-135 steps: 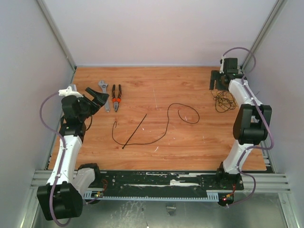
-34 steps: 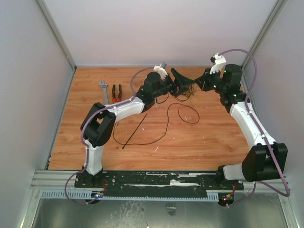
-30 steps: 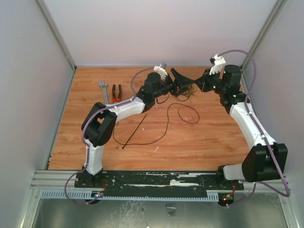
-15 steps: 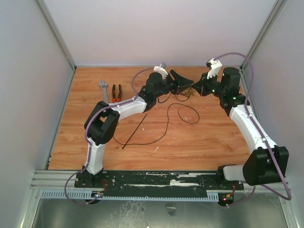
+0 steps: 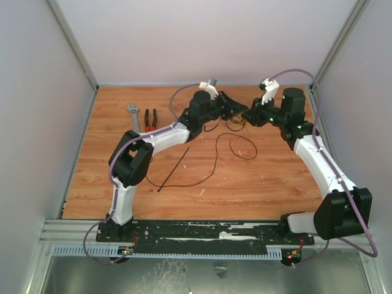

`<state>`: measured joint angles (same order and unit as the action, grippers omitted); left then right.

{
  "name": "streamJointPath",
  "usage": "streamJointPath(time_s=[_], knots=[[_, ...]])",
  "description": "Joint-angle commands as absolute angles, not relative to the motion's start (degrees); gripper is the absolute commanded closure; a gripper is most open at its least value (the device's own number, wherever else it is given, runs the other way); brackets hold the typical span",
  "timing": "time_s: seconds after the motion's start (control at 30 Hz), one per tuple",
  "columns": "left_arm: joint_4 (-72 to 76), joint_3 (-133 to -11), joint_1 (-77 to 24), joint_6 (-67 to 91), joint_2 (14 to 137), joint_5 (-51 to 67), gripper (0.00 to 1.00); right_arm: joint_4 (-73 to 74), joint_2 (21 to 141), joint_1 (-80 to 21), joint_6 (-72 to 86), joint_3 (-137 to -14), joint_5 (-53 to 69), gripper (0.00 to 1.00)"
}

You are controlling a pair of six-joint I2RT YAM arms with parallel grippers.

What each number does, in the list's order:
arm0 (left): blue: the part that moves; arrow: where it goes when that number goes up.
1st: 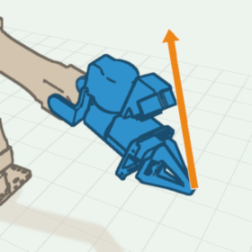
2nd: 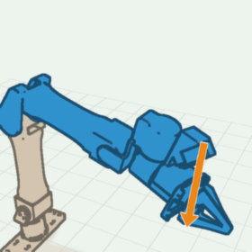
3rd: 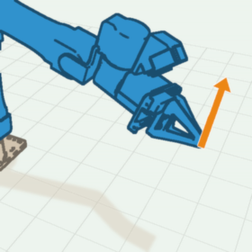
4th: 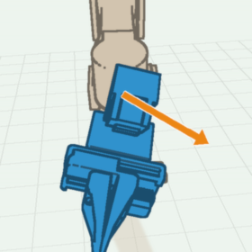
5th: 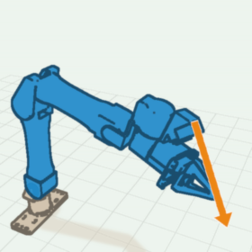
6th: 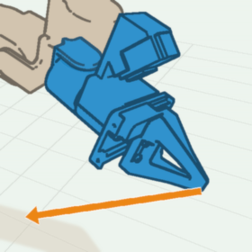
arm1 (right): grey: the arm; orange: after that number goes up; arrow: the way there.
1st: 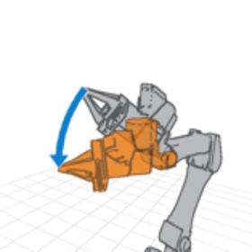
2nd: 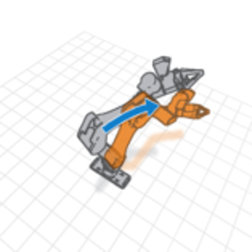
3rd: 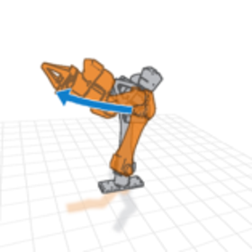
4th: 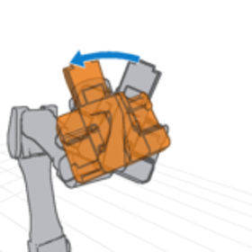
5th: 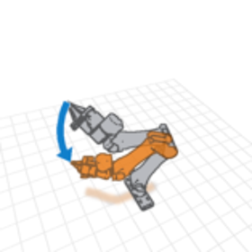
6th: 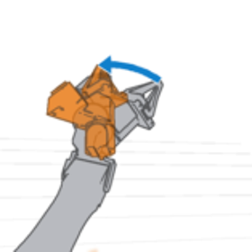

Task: Zip-tie the wires
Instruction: Untie the cable at the center of the board.

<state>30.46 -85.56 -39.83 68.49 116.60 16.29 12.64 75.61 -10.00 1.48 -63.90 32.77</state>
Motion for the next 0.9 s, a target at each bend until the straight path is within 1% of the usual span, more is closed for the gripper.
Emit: streamJointPath(time_s=[0.0, 0.07, 0.17, 0.23, 0.33, 0.4, 0.47, 0.57, 0.67, 0.77, 0.87], knots=[[22.28, -91.36, -39.83, 58.66, 114.89, 16.46, 0.99, 12.51, 74.35, -10.34, 1.97, -64.16, 29.41, 0.72], [17.81, -93.80, -39.04, 54.11, 114.06, 16.19, 1.00, 12.04, 73.51, -9.55, 3.25, -63.96, 27.40, 0.65], [14.01, -95.56, -37.29, 51.06, 112.57, 17.56, 1.00, 10.58, 72.65, -7.16, 5.54, -63.20, 25.54, 0.57], [11.68, -96.74, -36.12, 49.14, 111.70, 18.55, 1.00, 10.14, 72.97, -5.53, 6.91, -62.94, 23.94, 0.49], [7.62, -99.13, -35.17, 45.90, 110.53, 19.94, 1.00, 9.09, 74.58, -4.41, 8.18, -62.60, 21.11, 0.37], [5.72, -100.73, -34.83, 44.33, 109.97, 20.94, 1.00, 8.34, 76.71, -4.48, 8.89, -62.49, 19.93, 0.32], [4.19, -102.39, -34.73, 43.21, 109.68, 21.87, 1.00, 7.30, 80.10, -4.46, 10.31, -62.58, 20.17, 0.29], [2.69, -104.15, -34.72, 42.32, 109.11, 22.94, 1.00, 4.11, 85.25, -4.97, 12.07, -63.39, 22.25, 0.22], [2.64, -104.40, -34.73, 42.45, 108.29, 23.35, 1.00, 3.83, 91.22, -6.82, 10.96, -66.86, 19.79, 0.17], [2.64, -104.32, -34.77, 42.50, 107.56, 23.47, 1.00, 7.26, 98.05, -8.33, 9.47, -72.99, 17.68, 0.16], [2.64, -104.32, -34.72, 42.53, 107.02, 23.30, 1.00, 8.22, 102.50, -9.23, 8.88, -76.17, 16.67, 0.17]])
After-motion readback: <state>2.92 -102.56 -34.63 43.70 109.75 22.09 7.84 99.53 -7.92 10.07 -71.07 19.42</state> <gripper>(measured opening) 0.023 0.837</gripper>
